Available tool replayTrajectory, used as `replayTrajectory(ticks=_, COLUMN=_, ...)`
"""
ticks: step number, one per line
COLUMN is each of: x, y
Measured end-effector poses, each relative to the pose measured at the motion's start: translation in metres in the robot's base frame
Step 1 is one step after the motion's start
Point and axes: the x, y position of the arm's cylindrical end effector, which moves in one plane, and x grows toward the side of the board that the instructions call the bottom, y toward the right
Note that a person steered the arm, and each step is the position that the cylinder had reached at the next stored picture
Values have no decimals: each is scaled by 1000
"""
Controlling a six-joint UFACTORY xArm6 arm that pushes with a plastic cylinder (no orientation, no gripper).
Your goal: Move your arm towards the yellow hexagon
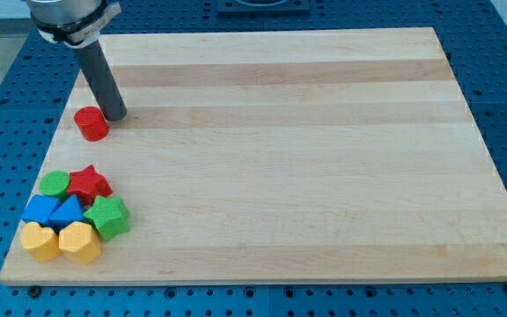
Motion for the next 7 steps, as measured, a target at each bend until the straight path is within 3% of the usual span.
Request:
replayTrajectory(ticks=2, x=4, y=179)
replayTrajectory(ticks=4, x=15, y=196)
replayTrajectory(ticks=6, x=136, y=277)
replayTrajectory(ticks=7, x=229, y=274)
